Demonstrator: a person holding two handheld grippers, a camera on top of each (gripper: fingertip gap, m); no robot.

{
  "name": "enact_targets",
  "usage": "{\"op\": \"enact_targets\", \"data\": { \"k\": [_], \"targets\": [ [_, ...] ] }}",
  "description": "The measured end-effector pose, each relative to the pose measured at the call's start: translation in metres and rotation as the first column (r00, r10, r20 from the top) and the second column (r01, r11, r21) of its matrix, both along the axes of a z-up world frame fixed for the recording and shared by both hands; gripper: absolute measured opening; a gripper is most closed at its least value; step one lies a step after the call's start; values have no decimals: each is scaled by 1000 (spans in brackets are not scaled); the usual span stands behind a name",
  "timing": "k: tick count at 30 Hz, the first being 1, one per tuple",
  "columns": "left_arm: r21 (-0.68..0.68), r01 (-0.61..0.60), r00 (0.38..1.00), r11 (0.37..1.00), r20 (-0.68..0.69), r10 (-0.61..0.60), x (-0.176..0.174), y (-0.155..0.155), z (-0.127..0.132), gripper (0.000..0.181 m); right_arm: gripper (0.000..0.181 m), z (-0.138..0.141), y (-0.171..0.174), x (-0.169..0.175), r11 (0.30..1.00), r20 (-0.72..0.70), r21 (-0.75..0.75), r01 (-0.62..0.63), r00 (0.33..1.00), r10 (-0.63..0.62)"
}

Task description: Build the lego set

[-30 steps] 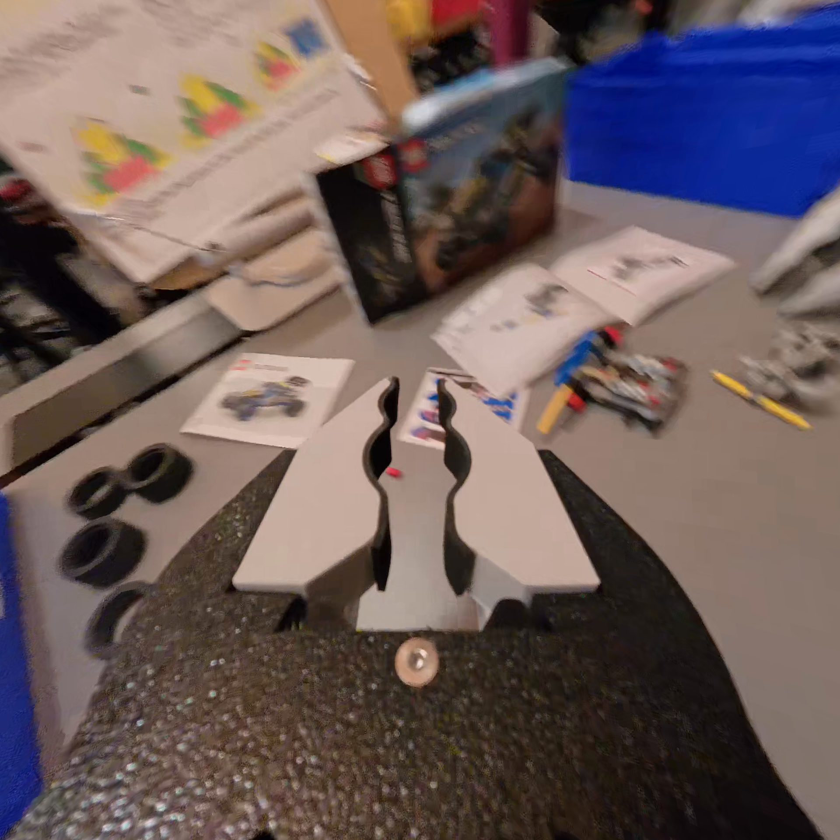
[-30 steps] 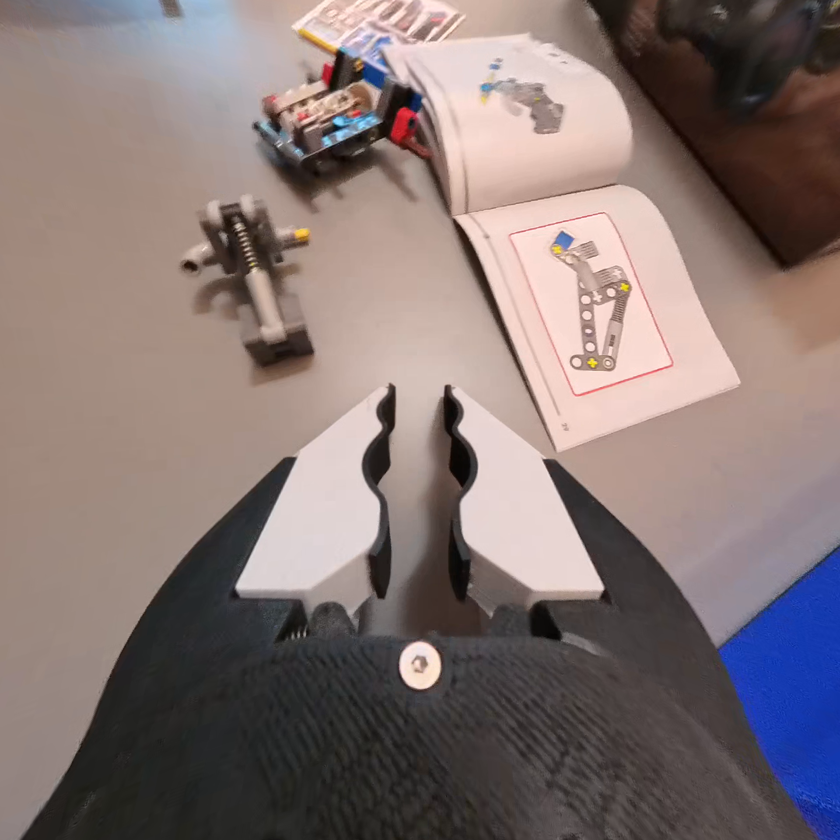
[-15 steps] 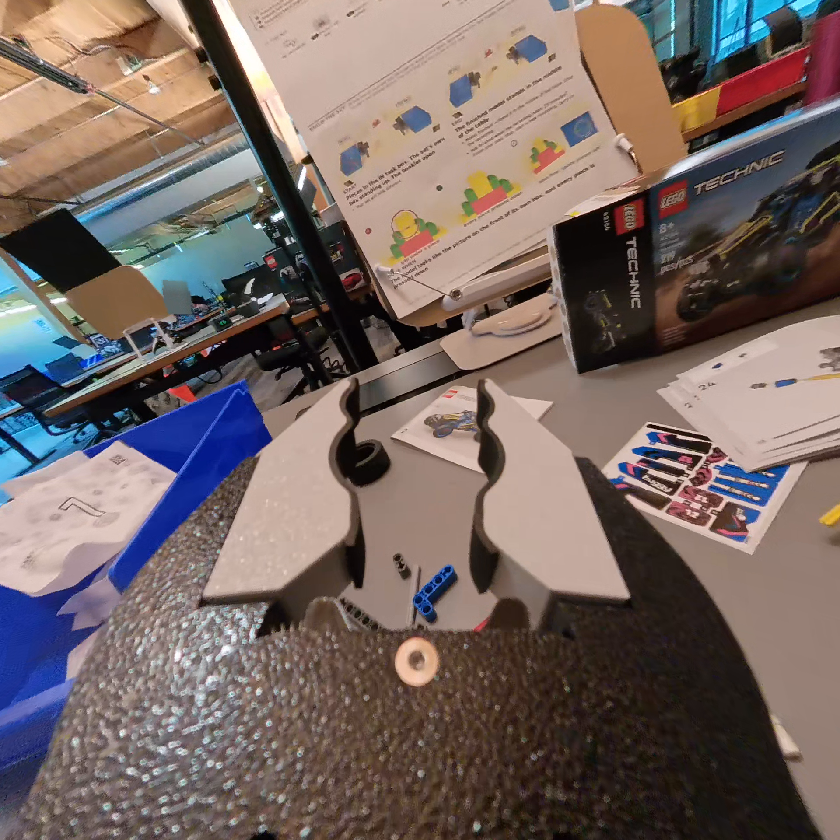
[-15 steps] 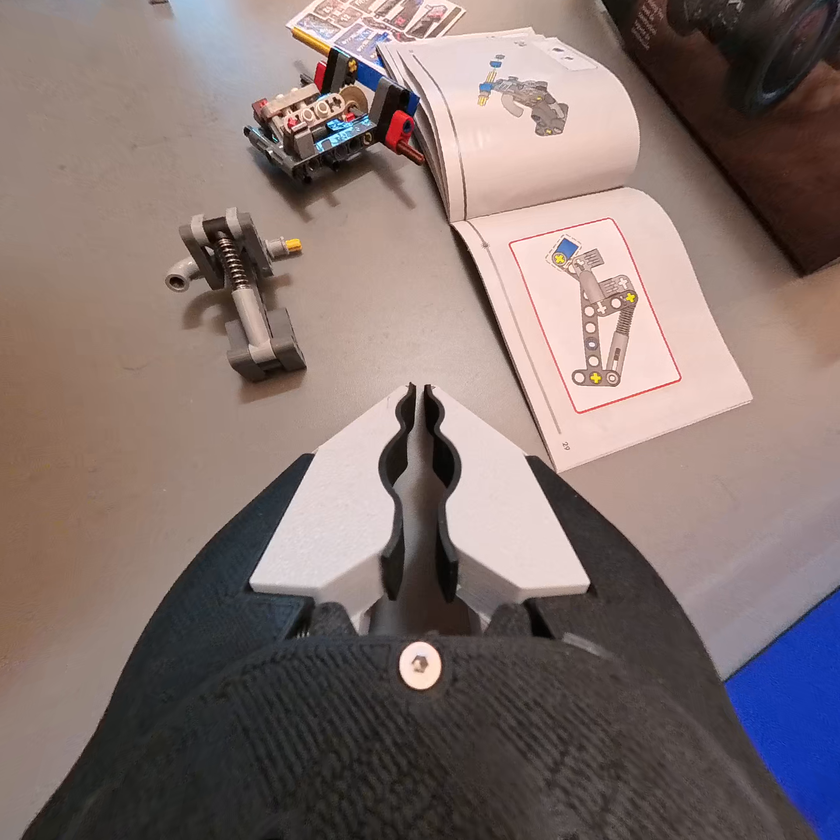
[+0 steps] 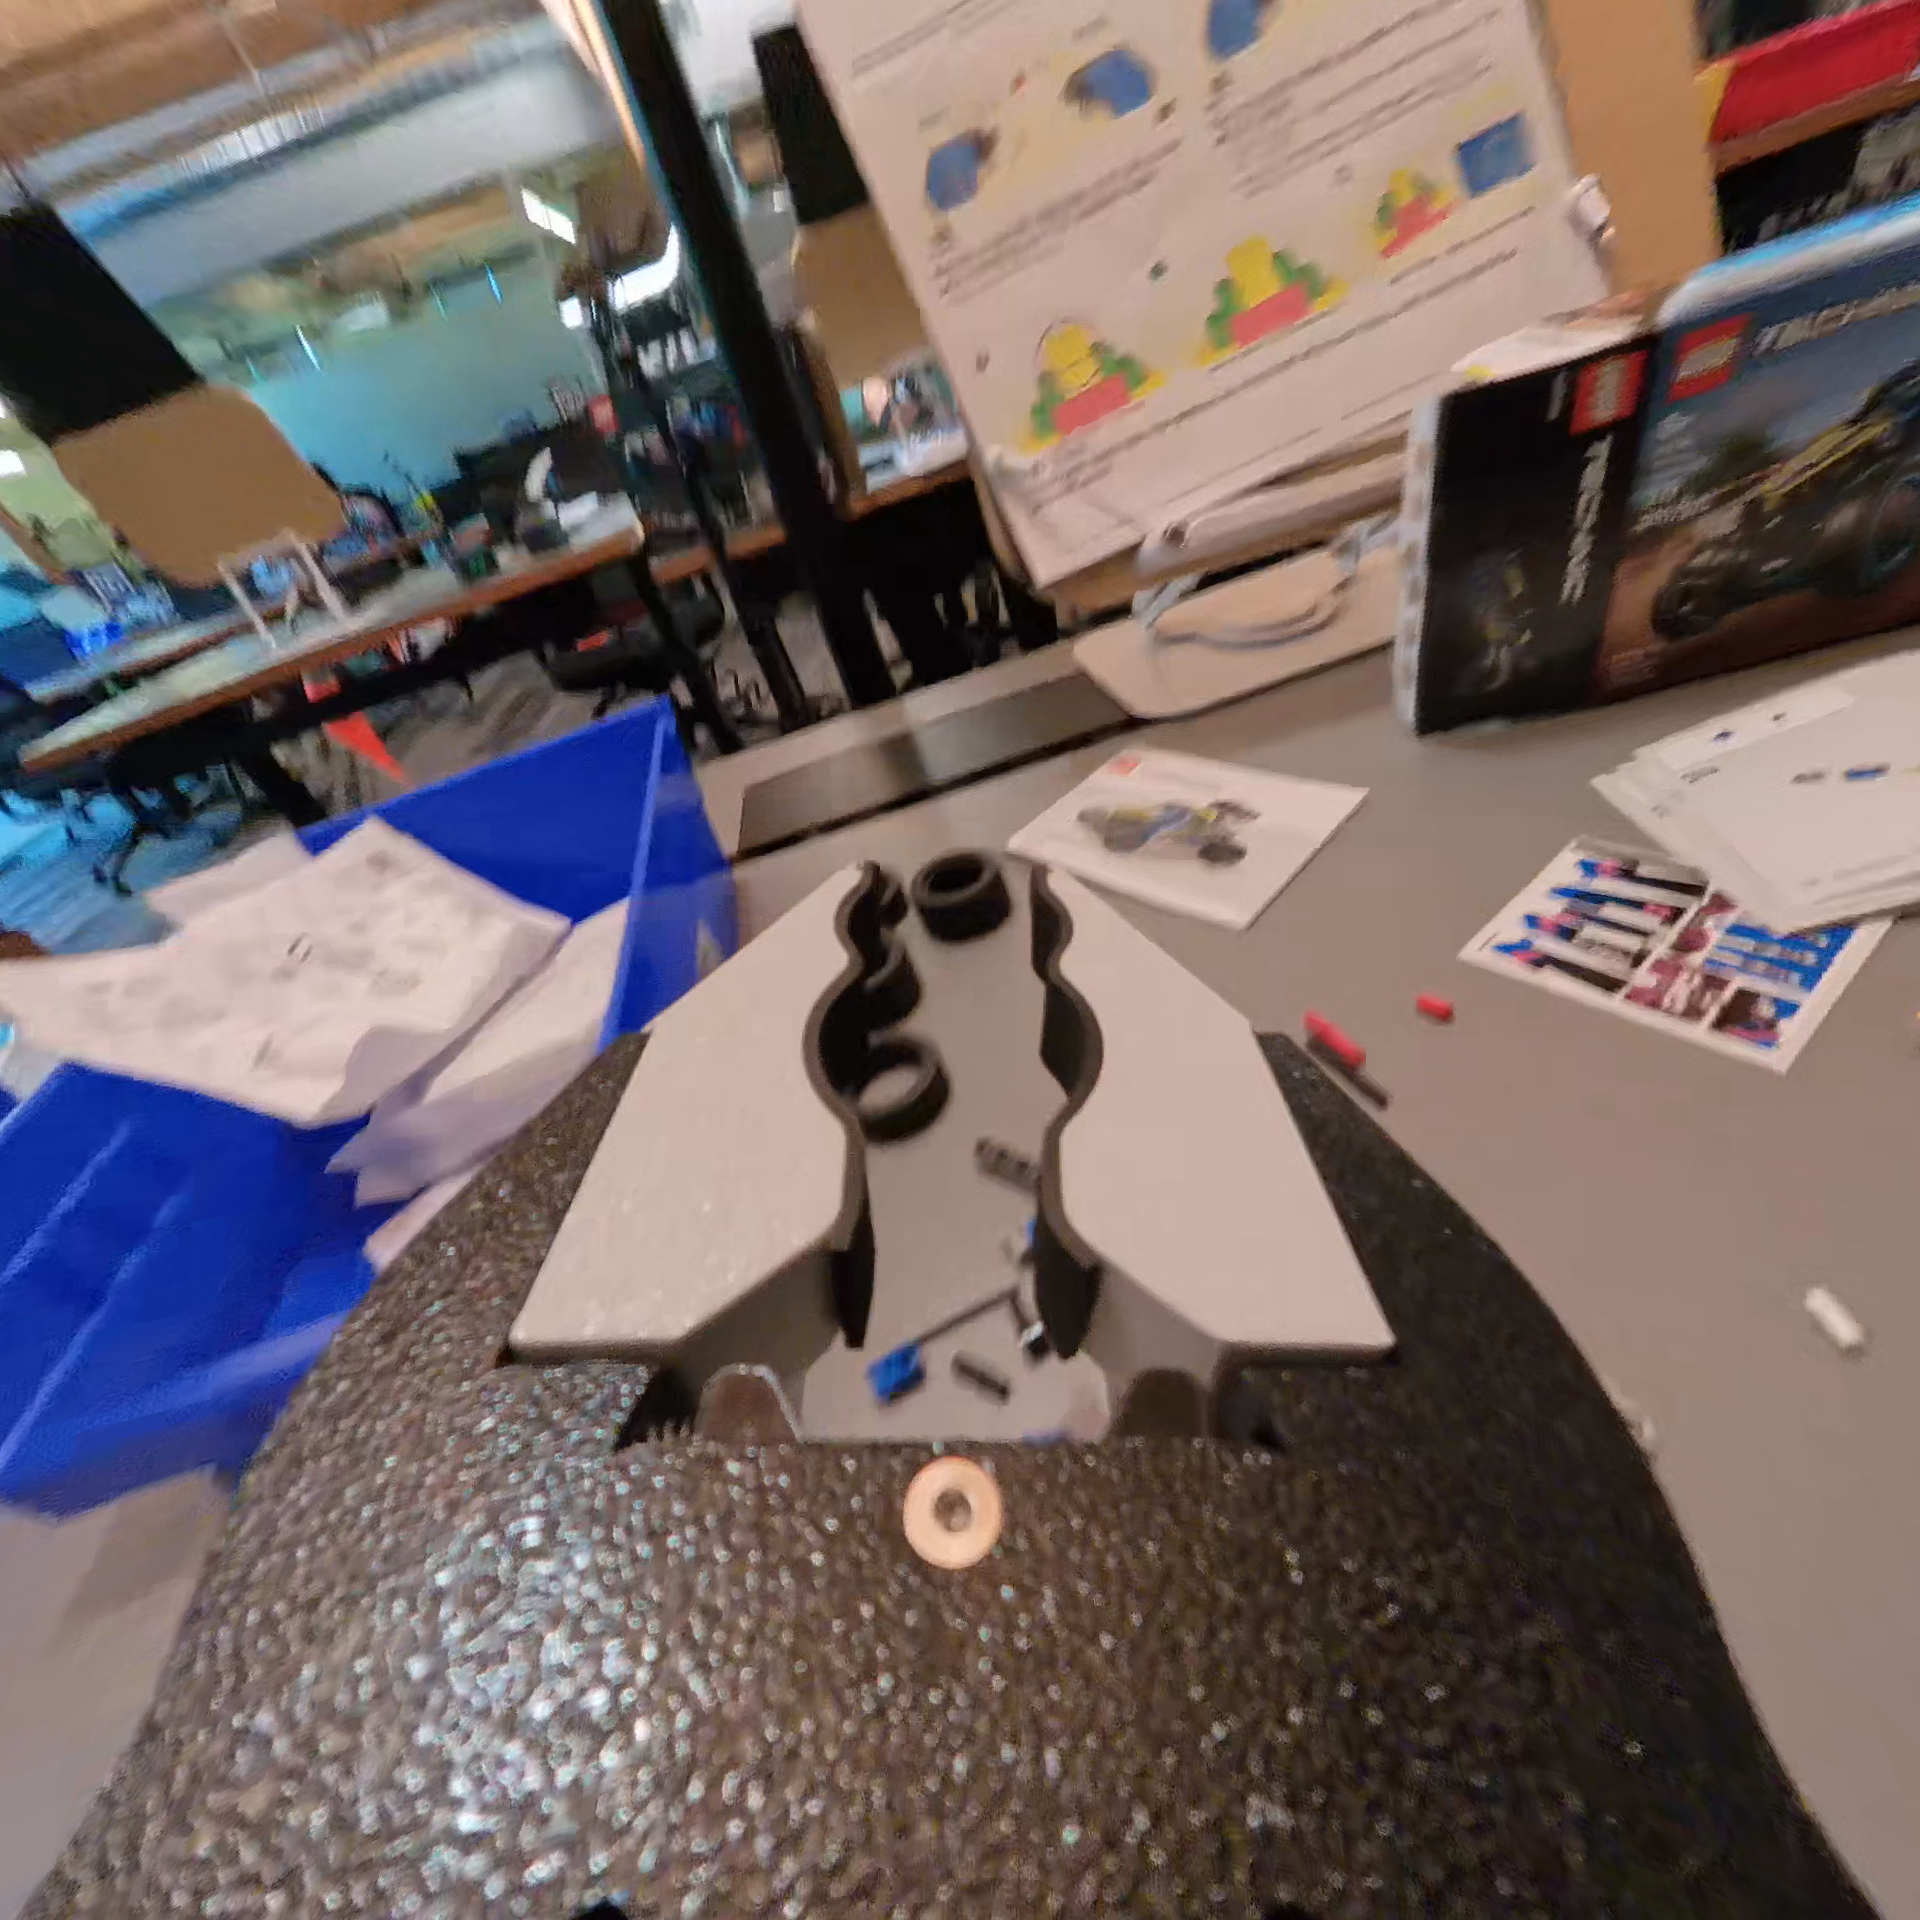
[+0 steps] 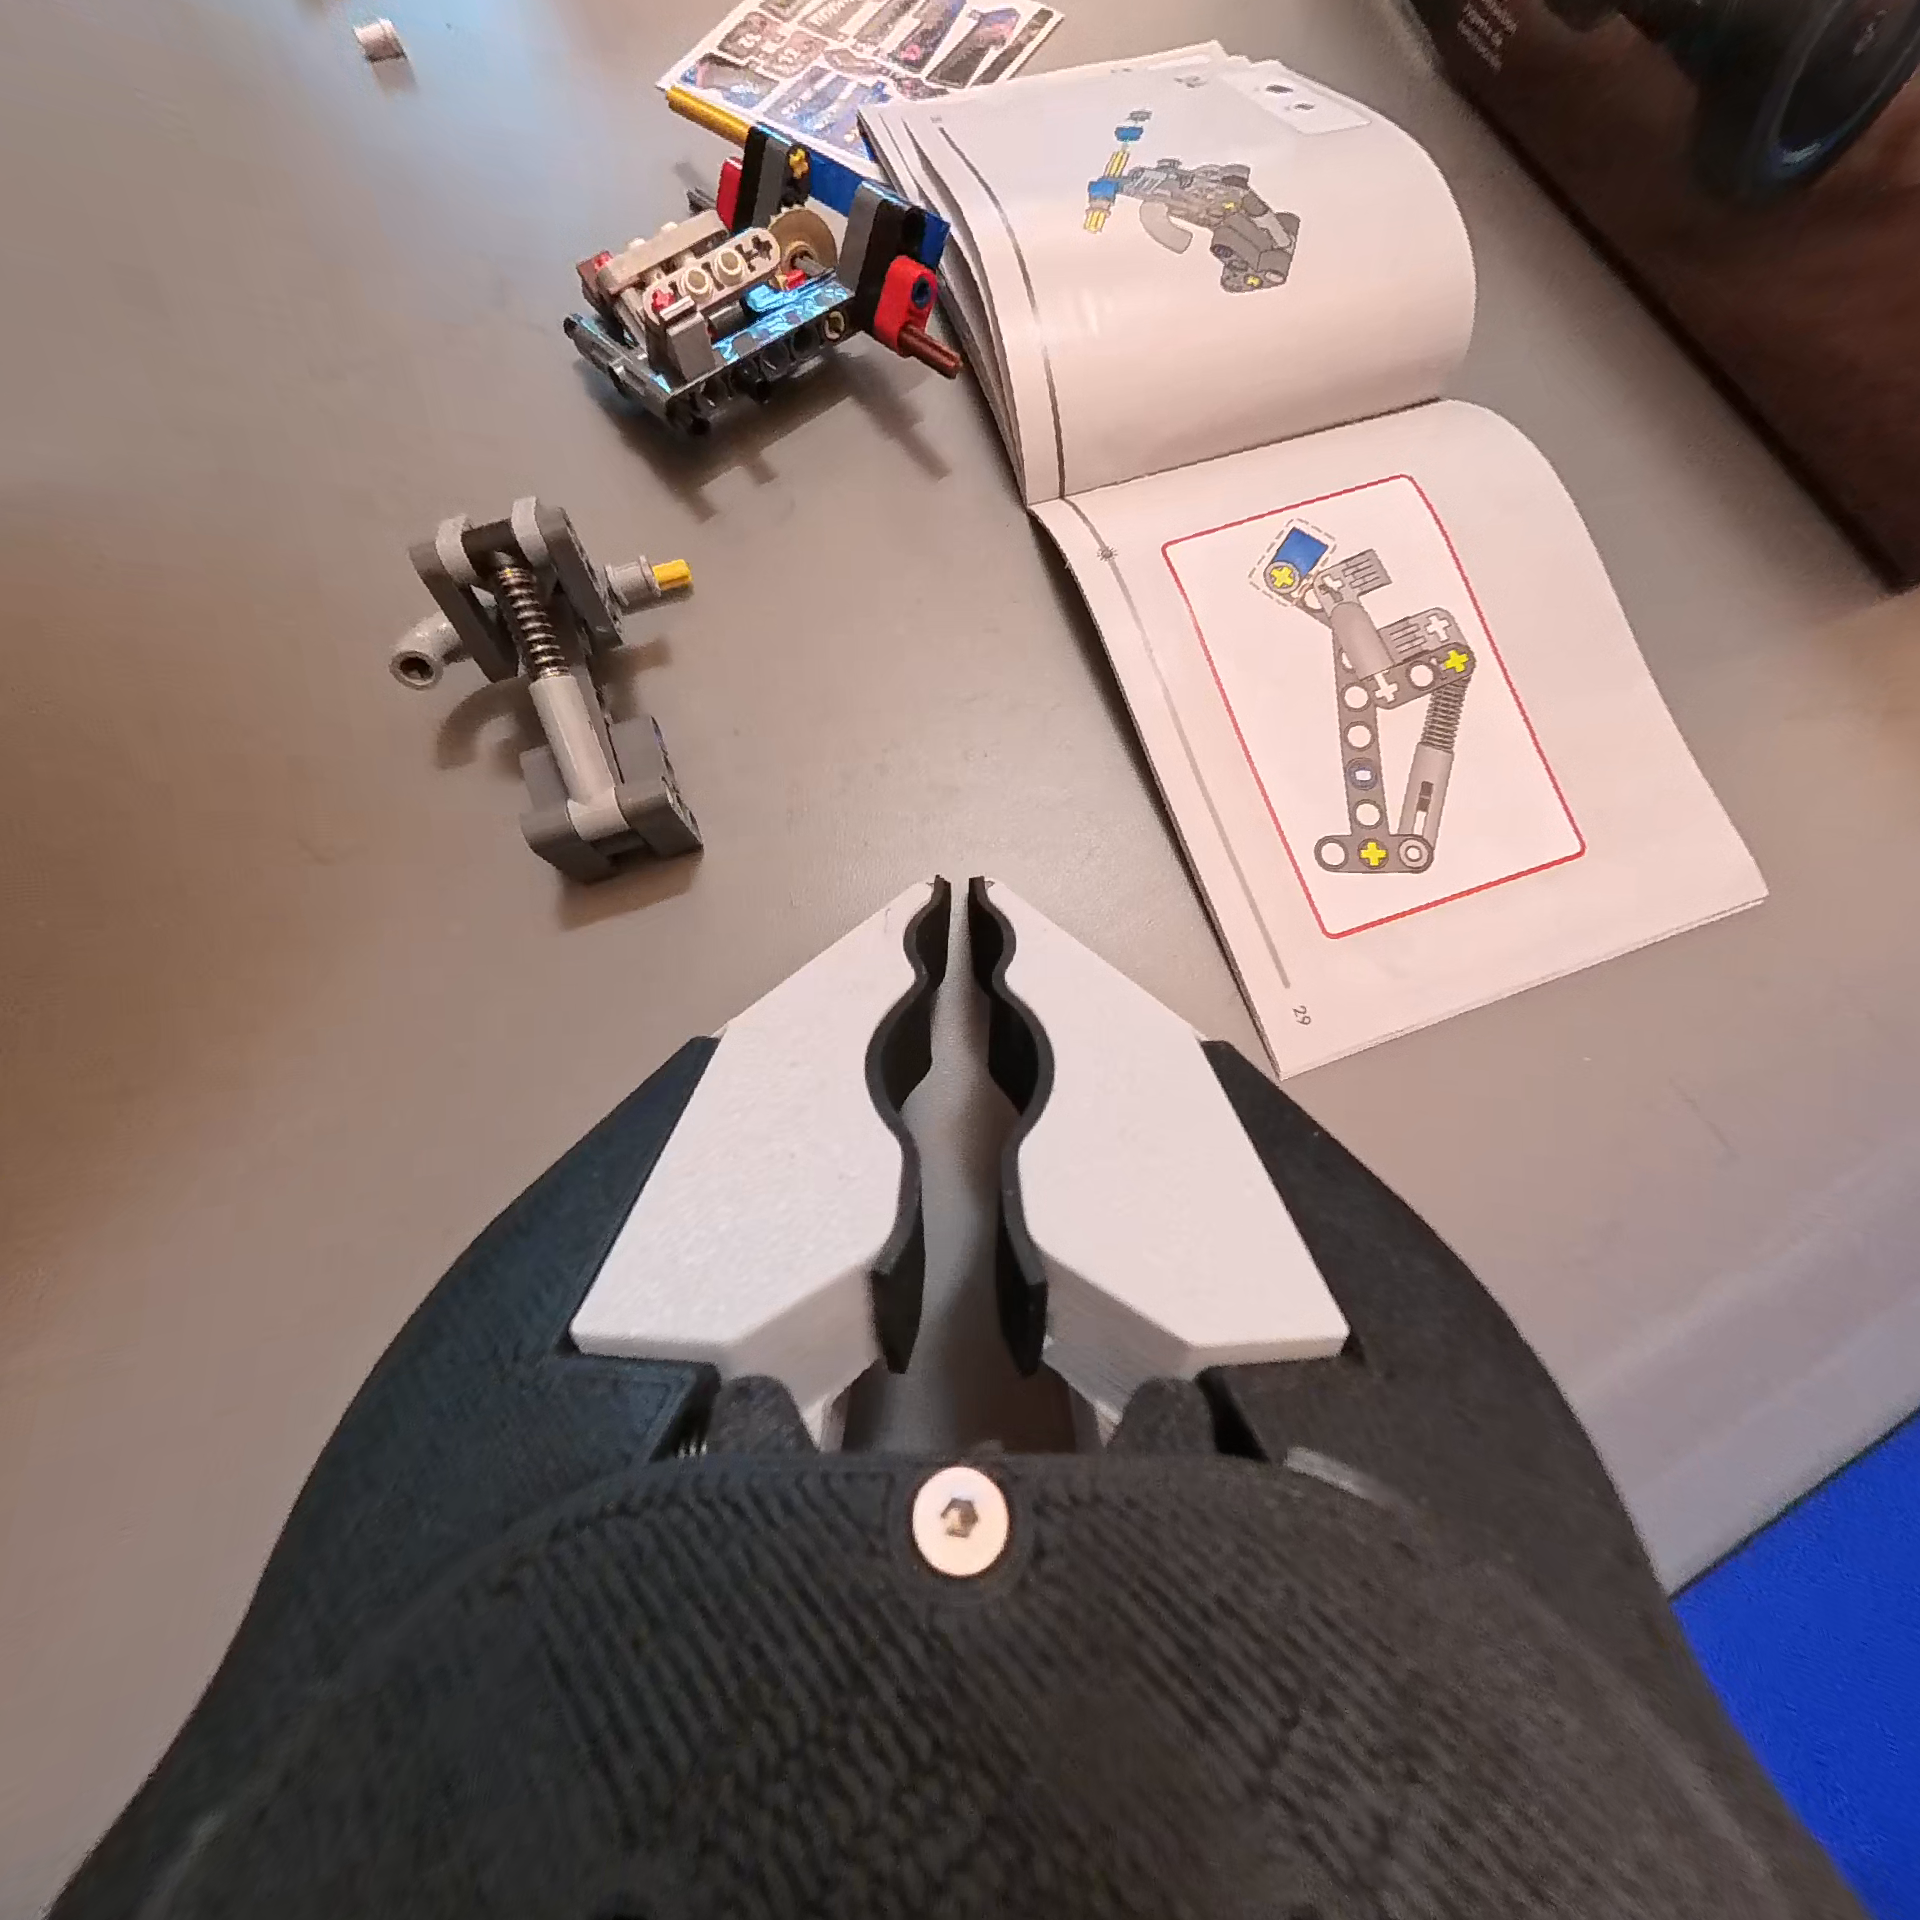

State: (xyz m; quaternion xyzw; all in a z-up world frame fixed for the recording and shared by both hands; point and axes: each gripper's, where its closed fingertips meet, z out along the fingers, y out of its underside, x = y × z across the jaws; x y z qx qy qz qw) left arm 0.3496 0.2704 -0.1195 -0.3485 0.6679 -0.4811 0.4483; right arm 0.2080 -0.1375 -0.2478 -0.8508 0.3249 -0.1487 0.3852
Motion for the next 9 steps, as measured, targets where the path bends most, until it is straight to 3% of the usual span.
{"op": "enact_targets", "data": {
  "k": [1, 4, 9],
  "targets": [
    [-1, 11, 998, 1000, -57, -11, -4, 9, -7, 24, 2, 0, 0, 0, 1000, -5, 5, 0, 1000, 0],
    [-15, 68, 969, 998, -237, -69, -16, 23, -35, 23, 2, 0, 0, 0, 1000, -15, 13, 1, 1000, -1],
    [62, 25, 897, 998, -441, 5, -28, 56, -76, 15, 0, 0, 0, 1, 1000, -14, 12, 5, 1000, -5]
  ]
}}
